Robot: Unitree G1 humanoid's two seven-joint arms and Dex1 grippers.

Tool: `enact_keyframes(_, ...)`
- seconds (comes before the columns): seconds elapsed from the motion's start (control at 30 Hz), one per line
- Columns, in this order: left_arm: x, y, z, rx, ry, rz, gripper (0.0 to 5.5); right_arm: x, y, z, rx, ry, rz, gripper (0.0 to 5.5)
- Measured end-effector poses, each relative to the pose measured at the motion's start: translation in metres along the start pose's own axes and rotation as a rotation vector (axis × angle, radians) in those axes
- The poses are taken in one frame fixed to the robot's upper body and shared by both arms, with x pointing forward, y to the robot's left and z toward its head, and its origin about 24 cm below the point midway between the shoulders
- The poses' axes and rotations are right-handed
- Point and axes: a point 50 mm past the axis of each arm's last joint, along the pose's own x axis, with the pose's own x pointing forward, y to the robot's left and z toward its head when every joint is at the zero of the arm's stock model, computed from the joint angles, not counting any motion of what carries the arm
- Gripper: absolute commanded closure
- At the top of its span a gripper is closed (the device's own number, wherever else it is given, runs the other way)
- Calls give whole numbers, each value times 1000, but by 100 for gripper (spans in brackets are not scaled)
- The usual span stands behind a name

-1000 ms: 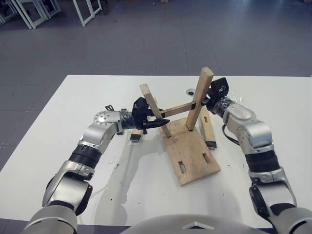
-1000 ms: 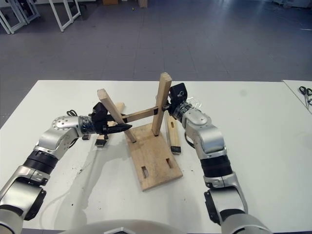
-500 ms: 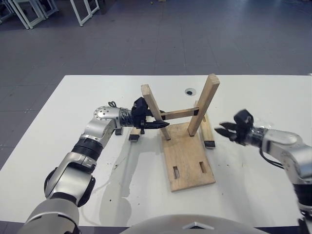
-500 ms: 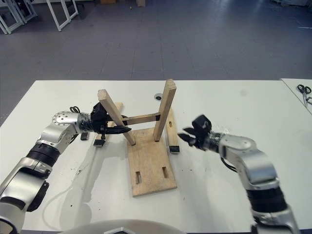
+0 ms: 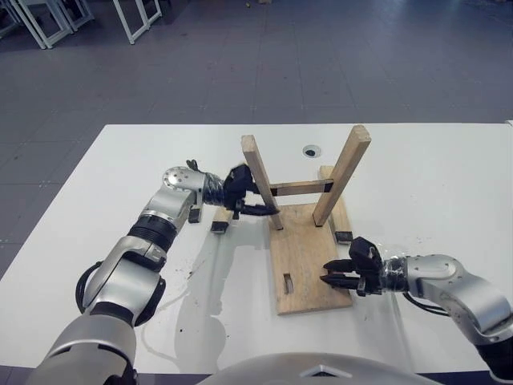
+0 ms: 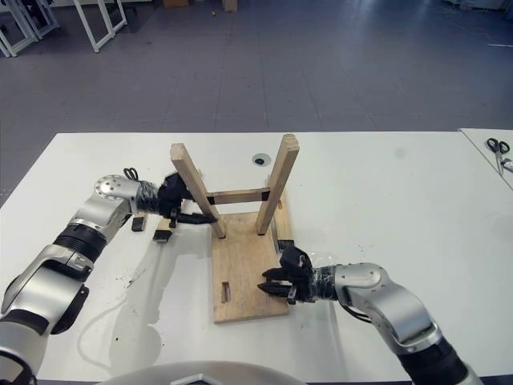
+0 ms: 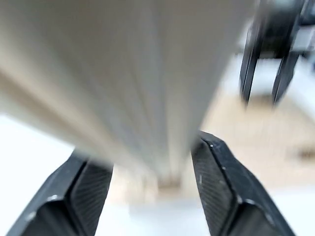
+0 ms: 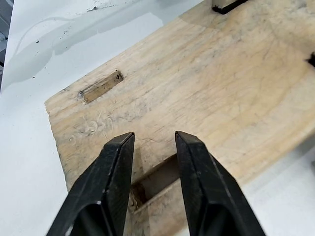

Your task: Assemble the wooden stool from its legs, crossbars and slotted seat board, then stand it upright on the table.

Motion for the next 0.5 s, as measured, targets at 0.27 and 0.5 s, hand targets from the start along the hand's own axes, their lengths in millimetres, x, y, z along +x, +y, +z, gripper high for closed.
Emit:
enact_keyframes(0.27,-25,7,1,43,77,38,172,-4,2,-5,56,-50,-86,401)
enact_keyframes(0.5,-88,-16,-16,-130,14,680,172,-60,-43,29,43,-151,-381,401)
